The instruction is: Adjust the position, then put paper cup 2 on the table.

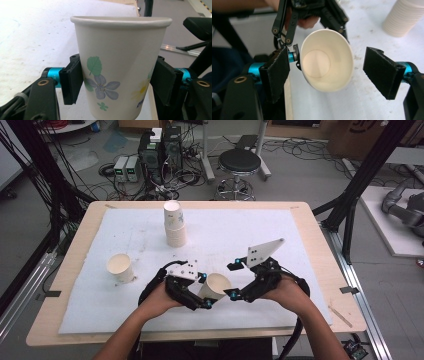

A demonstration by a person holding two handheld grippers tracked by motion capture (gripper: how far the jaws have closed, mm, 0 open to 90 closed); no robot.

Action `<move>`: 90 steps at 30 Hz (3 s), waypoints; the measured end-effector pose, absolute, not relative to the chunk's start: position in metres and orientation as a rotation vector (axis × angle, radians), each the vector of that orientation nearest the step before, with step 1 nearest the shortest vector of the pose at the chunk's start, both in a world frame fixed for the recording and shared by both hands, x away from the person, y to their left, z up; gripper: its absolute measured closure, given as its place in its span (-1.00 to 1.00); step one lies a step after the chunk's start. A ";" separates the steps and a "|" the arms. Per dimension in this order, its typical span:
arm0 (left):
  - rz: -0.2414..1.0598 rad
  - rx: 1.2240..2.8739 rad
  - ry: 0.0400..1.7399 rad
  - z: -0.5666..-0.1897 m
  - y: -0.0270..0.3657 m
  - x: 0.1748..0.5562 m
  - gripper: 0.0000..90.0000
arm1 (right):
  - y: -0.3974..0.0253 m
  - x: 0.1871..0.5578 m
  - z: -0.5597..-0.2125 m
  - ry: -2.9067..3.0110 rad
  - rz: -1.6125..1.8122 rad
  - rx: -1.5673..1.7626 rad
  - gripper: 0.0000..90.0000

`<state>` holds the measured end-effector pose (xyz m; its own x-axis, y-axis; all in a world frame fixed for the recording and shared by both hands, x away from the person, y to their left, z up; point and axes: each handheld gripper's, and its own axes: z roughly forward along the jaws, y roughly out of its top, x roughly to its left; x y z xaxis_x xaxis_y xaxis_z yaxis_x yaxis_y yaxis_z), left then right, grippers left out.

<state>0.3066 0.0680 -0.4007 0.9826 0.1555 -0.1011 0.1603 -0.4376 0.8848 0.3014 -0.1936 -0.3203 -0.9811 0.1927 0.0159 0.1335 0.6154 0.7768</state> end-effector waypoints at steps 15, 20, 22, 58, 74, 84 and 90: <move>0.133 1.826 0.331 -0.402 0.096 0.310 -0.30 | -0.264 0.290 -0.352 2.360 1.495 0.707 -0.53; 0.197 1.721 0.381 -0.399 0.108 0.311 -0.31 | -0.282 0.287 -0.367 2.287 1.463 0.810 -0.53; 0.221 1.694 0.390 -0.398 0.111 0.311 -0.31 | -0.287 0.285 -0.372 2.263 1.440 0.834 -0.53; 0.351 1.600 0.451 -0.396 0.128 0.313 -0.33 | -0.290 0.282 -0.381 2.191 1.425 0.862 -0.54; 0.345 1.627 0.462 -0.408 0.104 0.329 -0.33 | -0.295 0.275 -0.380 2.178 1.417 0.870 -0.54; 0.318 1.609 0.480 -0.410 0.054 0.359 -0.33 | -0.305 0.274 -0.378 2.143 1.427 0.884 -0.54; 0.282 1.648 0.525 -0.426 0.028 0.375 -0.33 | -0.310 0.273 -0.377 2.126 1.433 0.901 -0.54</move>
<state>0.3750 0.0279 -0.4264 0.8636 0.4907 -0.1159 0.1741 -0.0745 0.9819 0.2733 -0.3103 -0.3767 -0.7011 0.7129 0.0126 0.2789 0.2580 0.9250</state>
